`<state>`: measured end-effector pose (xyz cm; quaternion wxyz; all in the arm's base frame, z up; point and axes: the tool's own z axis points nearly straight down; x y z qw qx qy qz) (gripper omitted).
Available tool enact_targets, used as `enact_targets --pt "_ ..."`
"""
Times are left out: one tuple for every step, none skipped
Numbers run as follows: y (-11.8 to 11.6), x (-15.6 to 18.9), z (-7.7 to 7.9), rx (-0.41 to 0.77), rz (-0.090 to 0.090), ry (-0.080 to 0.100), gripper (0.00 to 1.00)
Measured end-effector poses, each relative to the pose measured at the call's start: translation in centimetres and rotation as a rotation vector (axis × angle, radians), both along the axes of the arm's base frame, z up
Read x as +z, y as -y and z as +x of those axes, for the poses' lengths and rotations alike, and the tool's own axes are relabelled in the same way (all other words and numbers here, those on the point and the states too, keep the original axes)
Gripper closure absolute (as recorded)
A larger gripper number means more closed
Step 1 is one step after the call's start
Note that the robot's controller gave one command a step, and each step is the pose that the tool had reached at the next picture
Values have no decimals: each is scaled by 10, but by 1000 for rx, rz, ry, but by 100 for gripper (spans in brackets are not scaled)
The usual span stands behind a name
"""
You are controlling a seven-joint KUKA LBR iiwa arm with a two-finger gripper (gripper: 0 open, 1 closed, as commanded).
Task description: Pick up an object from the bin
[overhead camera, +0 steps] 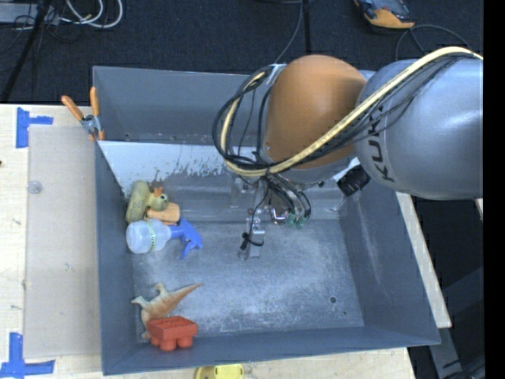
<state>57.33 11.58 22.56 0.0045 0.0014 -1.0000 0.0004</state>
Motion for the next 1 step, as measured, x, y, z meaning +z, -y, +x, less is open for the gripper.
enact_targets --pt "1 5 1 -3 1 8 0"
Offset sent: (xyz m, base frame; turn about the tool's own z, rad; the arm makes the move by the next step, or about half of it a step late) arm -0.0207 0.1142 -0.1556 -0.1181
